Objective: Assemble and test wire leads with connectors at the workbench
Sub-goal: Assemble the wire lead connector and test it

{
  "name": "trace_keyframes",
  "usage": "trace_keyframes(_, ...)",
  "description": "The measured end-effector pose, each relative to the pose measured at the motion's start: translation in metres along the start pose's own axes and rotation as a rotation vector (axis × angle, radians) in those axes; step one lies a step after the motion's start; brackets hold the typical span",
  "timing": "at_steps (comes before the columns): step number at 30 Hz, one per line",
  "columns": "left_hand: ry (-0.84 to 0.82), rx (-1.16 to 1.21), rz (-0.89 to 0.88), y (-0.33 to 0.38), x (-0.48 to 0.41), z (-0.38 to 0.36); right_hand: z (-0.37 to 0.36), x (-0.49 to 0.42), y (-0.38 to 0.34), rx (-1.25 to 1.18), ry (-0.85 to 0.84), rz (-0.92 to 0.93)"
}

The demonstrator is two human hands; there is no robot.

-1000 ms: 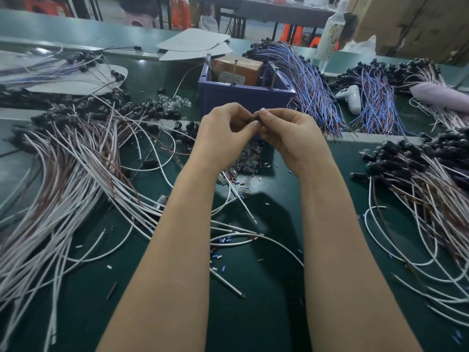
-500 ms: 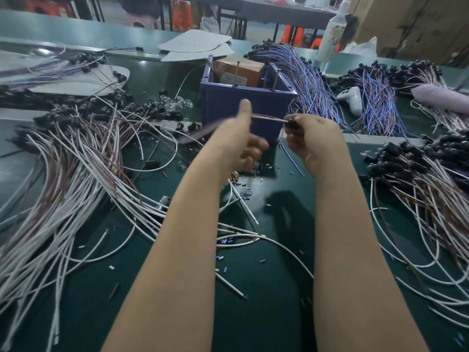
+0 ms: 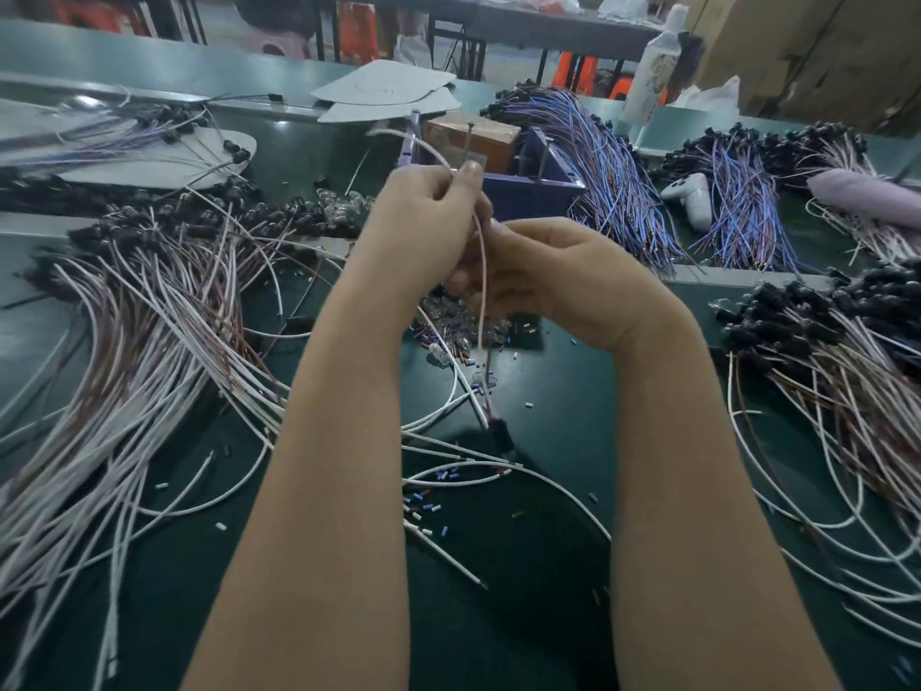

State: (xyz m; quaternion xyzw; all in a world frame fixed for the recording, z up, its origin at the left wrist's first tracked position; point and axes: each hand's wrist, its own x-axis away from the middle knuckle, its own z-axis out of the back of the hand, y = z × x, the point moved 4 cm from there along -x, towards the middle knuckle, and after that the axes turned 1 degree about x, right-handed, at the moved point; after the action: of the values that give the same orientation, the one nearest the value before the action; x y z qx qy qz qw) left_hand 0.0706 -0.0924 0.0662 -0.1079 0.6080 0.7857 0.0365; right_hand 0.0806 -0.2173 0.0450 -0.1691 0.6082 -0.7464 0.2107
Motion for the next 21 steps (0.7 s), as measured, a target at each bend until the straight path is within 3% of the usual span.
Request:
trace_keyframes(4,-0.008,-0.192,-0.042,0.008,0.003,0.001,-0.002,0.003,-0.002,-0.018,-0.077,0.014)
trace_keyframes(7,0.088,-0.278,-0.080,0.011,0.004,0.003,-0.005,-0.001,0.000,-0.005,-0.079,-0.028)
trace_keyframes(9,0.185,-0.068,-0.075,0.011,0.004,0.006,-0.008,-0.002,0.005,0.069,-0.110,-0.089)
trace_keyframes(12,0.332,0.553,-0.043,0.014,0.006,0.018,-0.013,-0.004,0.018,0.195,-0.151,-0.202)
trace_keyframes(14,0.458,0.683,-0.131,0.013,0.007,0.030,-0.017,-0.007,0.029,0.286,-0.164,-0.271)
trace_keyframes(17,0.567,0.560,-0.199,0.012,0.009,0.041,-0.020,-0.011,0.037,0.345,-0.158,-0.305)
trace_keyframes(21,0.349,0.121,-0.031,0.003,0.001,0.029,-0.011,-0.013,0.042,0.385,-0.076,-0.296)
